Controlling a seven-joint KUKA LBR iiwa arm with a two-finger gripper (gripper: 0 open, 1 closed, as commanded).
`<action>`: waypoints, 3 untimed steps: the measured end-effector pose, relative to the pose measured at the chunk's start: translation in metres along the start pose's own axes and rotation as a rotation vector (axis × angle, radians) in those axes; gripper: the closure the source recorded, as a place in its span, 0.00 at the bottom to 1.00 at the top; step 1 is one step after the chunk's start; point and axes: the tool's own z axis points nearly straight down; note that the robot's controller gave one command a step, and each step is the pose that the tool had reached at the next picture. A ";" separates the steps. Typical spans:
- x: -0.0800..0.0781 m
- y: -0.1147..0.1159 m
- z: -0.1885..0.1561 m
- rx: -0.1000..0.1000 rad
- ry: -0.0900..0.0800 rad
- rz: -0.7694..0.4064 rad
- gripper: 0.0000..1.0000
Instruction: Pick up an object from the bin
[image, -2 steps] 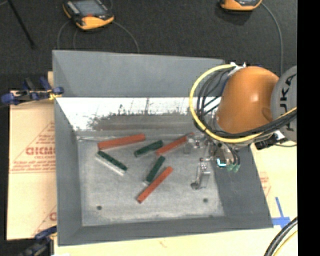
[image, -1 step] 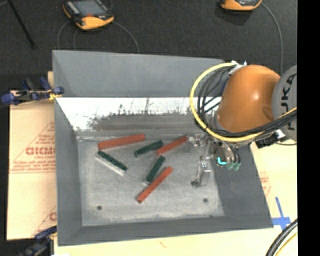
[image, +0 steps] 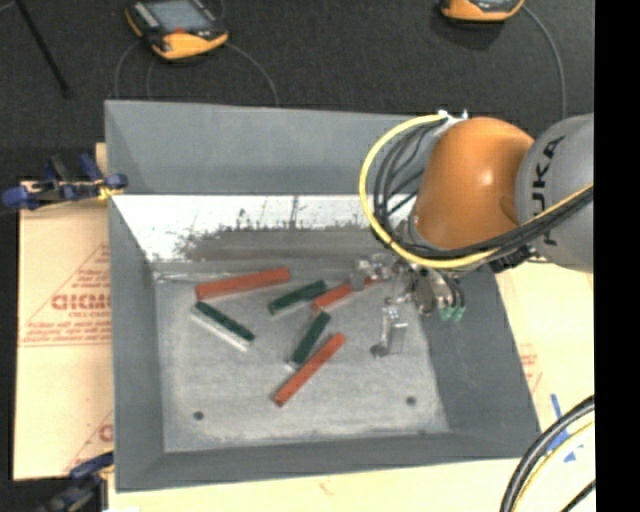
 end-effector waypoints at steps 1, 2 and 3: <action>-0.009 0.021 0.041 -0.002 0.004 -0.243 0.00; 0.011 0.083 0.083 -0.003 0.004 -0.290 0.00; 0.011 0.032 0.126 -0.003 0.004 -0.506 1.00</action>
Offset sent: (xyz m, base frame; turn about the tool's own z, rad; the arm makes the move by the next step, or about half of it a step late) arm -0.0258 0.0964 -0.0931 -0.3010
